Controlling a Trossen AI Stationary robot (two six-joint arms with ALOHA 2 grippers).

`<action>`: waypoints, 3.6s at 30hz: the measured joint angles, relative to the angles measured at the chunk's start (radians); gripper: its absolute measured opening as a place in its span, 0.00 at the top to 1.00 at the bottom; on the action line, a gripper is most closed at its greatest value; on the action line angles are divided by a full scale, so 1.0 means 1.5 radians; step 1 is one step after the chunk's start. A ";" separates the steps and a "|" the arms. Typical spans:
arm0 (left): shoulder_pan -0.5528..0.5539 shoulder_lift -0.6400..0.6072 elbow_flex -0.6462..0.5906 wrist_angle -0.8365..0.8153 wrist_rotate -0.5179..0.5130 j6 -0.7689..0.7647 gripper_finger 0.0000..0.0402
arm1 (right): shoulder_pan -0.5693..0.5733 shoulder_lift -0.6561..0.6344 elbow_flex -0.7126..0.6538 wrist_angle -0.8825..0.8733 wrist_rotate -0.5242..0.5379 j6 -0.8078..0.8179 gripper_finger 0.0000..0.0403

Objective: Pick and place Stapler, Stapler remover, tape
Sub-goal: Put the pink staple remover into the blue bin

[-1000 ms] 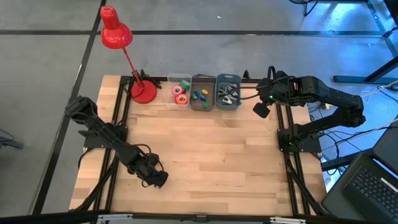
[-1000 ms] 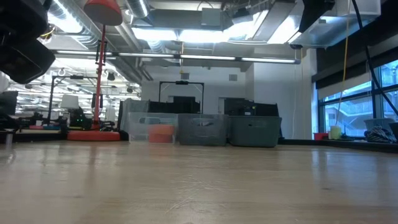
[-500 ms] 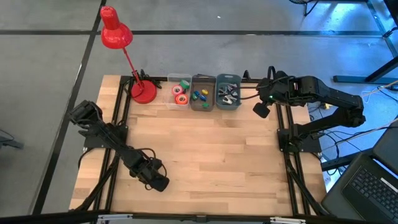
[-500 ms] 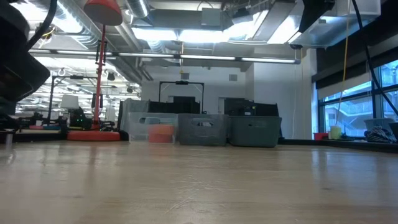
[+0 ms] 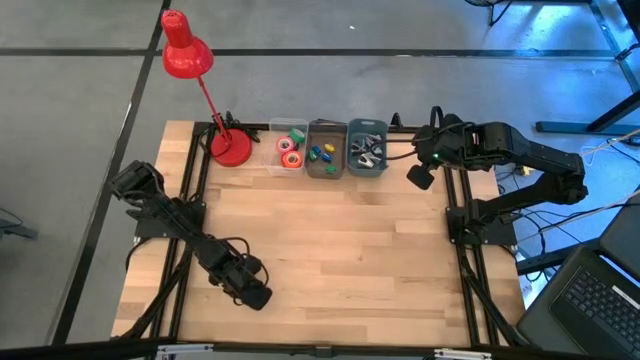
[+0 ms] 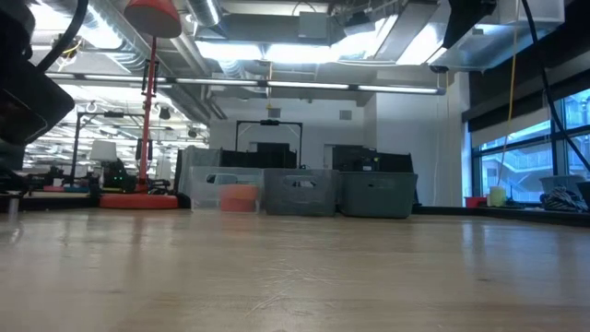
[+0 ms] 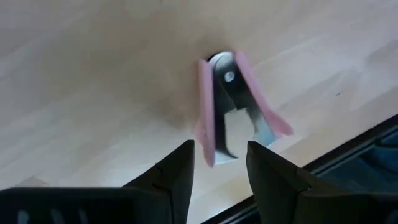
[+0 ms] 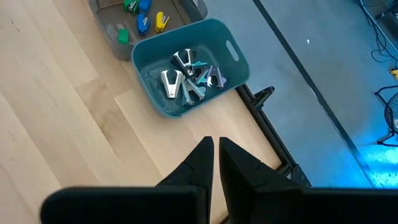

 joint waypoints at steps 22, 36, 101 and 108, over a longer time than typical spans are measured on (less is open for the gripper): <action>0.001 0.000 0.000 -0.008 0.010 0.021 0.67 | 0.000 0.000 0.000 0.000 0.000 0.000 0.93; 0.024 -0.033 0.000 -0.060 -0.006 0.050 0.67 | 0.000 0.000 0.000 0.000 -0.002 0.001 0.93; 0.025 -0.028 -0.001 -0.005 -0.050 0.107 0.99 | 0.000 0.000 0.000 0.000 0.005 0.002 0.93; 0.081 -0.028 -0.001 0.107 -0.148 0.181 0.99 | 0.000 -0.002 0.000 0.000 -0.023 0.018 0.93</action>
